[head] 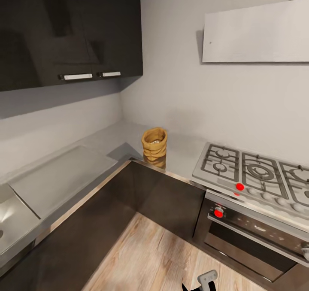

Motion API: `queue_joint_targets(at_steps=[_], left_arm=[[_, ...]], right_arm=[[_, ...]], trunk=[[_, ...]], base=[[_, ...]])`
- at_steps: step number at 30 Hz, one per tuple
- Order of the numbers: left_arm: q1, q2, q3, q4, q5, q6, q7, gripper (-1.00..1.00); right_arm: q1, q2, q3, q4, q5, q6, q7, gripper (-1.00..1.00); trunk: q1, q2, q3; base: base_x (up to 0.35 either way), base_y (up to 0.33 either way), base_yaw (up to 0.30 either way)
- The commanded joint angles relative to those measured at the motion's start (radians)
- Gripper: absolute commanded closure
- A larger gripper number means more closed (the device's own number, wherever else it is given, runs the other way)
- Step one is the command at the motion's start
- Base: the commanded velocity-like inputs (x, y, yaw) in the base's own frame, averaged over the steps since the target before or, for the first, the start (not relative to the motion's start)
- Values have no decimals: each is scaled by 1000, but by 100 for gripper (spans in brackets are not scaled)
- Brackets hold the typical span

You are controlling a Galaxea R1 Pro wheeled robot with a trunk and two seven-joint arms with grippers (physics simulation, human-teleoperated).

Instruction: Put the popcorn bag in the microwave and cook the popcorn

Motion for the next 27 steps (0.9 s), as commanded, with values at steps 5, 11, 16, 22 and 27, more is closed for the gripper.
queue_joint_targets(at_steps=[5, 11, 16, 22, 27], left_arm=[[1, 0, 9, -1, 0, -23, -6, -100], [2, 0, 6, 0, -1, -36, -6, -100], [1, 0, 8, 0, 0, -36, -6, -100], [1, 0, 7, 0, 0, -35, -6, -100], [1, 0, 7, 0, -1, -34, -6, -100]], right_arm=[[-1, 0, -1, 1, 7, -3, 0, -100], [-1, 0, 1, 1, 7, -3, 0, -100], [-1, 0, 1, 1, 7, -3, 0, -100], [-1, 0, 1, 1, 7, -3, 0, -100], [-1, 1, 1, 2, 7, -3, 0, -100]], trunk=[[-19, 34, 14], [-30, 55, 23], [-50, 90, 39], [-65, 118, 52], [-65, 118, 52]], base=[[114, 0, 0], [81, 0, 0], [3, 0, 0], [0, 0, 0], [0, 0, 0]])
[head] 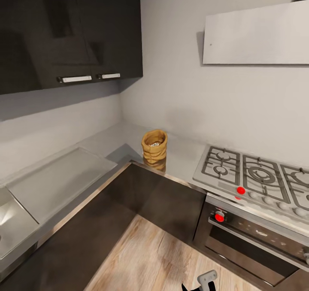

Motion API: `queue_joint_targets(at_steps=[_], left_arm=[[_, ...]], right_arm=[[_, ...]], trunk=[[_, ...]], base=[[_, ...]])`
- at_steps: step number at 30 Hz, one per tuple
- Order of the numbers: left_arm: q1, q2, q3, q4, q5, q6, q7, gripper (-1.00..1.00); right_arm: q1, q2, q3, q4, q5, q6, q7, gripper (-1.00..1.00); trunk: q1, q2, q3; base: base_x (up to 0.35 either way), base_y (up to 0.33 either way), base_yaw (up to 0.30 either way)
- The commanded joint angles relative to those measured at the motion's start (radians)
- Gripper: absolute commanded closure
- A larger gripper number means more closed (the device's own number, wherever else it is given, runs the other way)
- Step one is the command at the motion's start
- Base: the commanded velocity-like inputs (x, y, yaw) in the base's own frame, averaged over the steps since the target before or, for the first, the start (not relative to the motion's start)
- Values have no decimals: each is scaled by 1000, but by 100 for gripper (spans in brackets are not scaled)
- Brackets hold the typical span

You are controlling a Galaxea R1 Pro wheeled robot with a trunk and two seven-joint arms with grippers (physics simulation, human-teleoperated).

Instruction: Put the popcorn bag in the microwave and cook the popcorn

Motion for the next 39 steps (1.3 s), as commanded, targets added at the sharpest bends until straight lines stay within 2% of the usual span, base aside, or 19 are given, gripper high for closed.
queue_joint_targets(at_steps=[1, 33, 35, 37, 39], left_arm=[[-1, 0, 8, -1, -1, 2, -6, -100], [1, 0, 6, 1, -2, -1, -5, -100], [1, 0, 7, 1, -1, -2, -5, -100], [1, 0, 6, 1, -2, -2, -5, -100], [1, 0, 5, 0, -2, -2, -5, -100]], right_arm=[[-1, 0, -1, 1, 7, -3, 0, -100], [1, 1, 12, -1, 5, -2, 7, -100], [-1, 11, 5, -5, -9, 4, 8, -100], [-11, 42, 20, -16, 2, 8, 15, -100], [-17, 62, 57, -63, 4, 11, 20, -100]], trunk=[[1, -2, -2], [1, -2, -2], [1, -2, -2], [1, -2, -2], [1, -2, -2]], base=[[0, 0, 0], [37, 3, 0], [0, 0, 0], [0, 0, 0], [0, 0, 0]])
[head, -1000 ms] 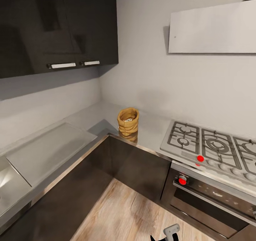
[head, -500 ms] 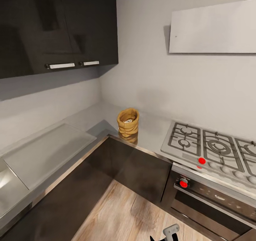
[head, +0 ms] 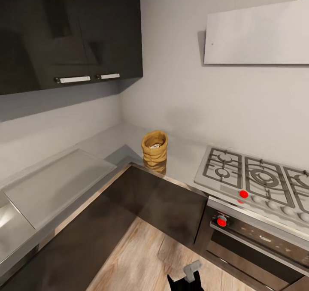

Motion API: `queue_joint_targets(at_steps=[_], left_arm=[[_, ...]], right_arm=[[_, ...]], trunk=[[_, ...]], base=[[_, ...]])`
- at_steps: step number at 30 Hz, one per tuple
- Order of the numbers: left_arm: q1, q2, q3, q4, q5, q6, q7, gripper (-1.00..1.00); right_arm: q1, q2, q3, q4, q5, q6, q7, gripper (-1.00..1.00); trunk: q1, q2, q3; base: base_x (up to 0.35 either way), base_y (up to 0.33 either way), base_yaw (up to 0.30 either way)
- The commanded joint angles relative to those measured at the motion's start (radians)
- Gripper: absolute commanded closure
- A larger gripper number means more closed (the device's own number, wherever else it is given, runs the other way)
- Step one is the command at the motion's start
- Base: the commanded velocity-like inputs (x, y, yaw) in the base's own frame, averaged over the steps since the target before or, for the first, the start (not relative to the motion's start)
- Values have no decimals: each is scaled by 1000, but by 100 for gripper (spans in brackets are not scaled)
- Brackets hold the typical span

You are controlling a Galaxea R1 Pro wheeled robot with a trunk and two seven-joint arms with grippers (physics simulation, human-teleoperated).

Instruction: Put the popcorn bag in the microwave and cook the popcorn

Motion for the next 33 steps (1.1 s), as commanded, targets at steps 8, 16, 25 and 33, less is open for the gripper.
queue_joint_targets(at_steps=[8, 16, 25, 33], left_arm=[[-2, 0, 8, -3, -1, 1, -6, -100], [-2, -2, 8, -3, -2, 0, -6, -100], [-2, -22, 7, -4, -6, -3, -6, -100], [-2, -32, 8, -6, -5, -3, -6, -100]], right_arm=[[5, 4, 206, -519, -6, 339, 10, -100], [-27, 9, 220, -1059, 1, 668, 19, -100], [-860, 98, 96, -630, -33, 895, -33, -100], [-1304, 98, 21, 1, -414, 1112, -206, -100]], trunk=[[1, -2, -2], [1, -2, -2], [1, -2, -2], [1, -2, -2]], base=[[0, 0, 0], [0, 0, 0], [0, 0, 0], [0, 0, 0]])
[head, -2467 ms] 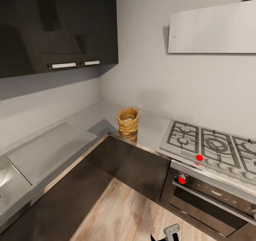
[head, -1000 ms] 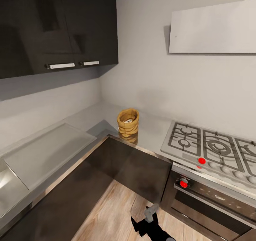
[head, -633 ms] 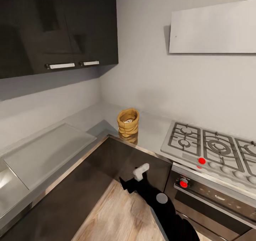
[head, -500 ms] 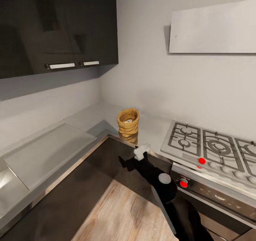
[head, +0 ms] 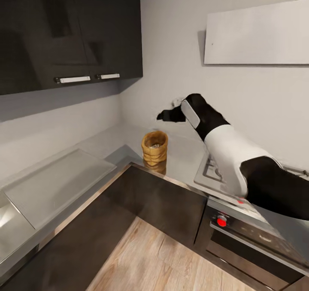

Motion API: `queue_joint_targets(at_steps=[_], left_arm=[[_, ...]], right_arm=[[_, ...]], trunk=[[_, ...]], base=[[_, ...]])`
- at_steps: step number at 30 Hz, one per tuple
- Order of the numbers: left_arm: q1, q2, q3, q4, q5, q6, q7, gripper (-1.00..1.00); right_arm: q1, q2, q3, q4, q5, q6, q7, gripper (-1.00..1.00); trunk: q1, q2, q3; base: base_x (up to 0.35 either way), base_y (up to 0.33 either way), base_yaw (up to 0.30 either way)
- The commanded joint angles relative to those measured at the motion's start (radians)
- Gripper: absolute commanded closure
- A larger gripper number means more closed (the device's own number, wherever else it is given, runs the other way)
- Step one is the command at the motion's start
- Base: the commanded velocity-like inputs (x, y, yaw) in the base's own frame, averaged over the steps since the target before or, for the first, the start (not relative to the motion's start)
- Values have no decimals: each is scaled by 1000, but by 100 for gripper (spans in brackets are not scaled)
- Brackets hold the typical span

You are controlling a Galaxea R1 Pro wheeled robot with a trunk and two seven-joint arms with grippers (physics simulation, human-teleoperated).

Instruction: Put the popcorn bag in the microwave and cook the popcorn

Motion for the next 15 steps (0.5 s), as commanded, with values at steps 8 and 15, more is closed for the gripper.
queue_joint_targets(at_steps=[8, 15], left_arm=[[-1, 0, 9, 0, 1, 1, -5, -100], [0, 0, 10, 0, 4, 1, -5, -100]], right_arm=[[-26, 0, -13, 185, -299, 141, -307, -100], [-7, 0, -15, 193, -321, 166, -362, -100]], trunk=[[1, -2, -2], [1, -2, -2]], base=[[0, 0, 0], [0, 0, 0]])
